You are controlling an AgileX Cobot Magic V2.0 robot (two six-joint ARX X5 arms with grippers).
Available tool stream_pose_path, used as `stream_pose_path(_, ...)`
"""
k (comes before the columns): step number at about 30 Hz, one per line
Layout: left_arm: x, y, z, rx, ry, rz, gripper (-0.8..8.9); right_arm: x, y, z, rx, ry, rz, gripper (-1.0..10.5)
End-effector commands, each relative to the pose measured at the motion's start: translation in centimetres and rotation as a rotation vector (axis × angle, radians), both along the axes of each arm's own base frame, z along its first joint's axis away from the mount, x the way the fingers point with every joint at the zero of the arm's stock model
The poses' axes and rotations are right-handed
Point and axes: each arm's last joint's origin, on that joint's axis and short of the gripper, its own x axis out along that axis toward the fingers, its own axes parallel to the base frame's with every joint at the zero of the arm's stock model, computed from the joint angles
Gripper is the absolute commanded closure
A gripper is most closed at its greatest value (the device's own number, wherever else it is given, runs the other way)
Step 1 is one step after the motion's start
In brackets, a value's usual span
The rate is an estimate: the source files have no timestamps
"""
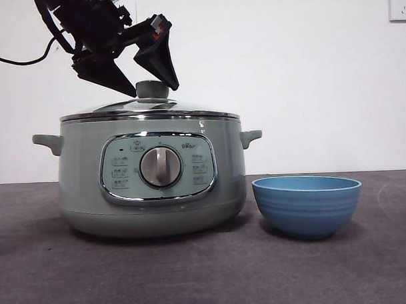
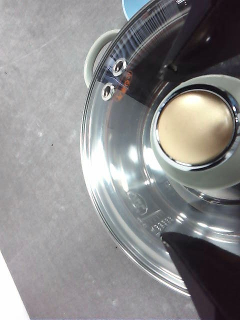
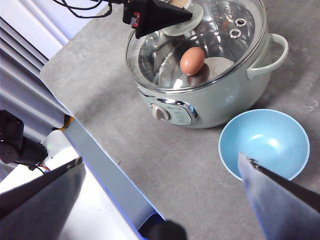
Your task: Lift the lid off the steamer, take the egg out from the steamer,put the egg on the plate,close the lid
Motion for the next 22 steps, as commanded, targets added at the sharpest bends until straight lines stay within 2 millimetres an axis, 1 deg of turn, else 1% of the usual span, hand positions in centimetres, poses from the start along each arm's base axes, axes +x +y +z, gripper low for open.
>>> stream_pose_path(1, 0.19, -0.21, -0.3, 0.011, -0.003, -0.008, 3.1, 0.02, 0.03, 0.12, 0.005, -0.002, -0.001, 3.8)
stream_pose_path(22, 0.0, -0.24, -0.7, 0.008, 0.045, -0.037, 3.11, 0.02, 0.03, 0.12, 0.008, 0.003, -0.005, 3.8)
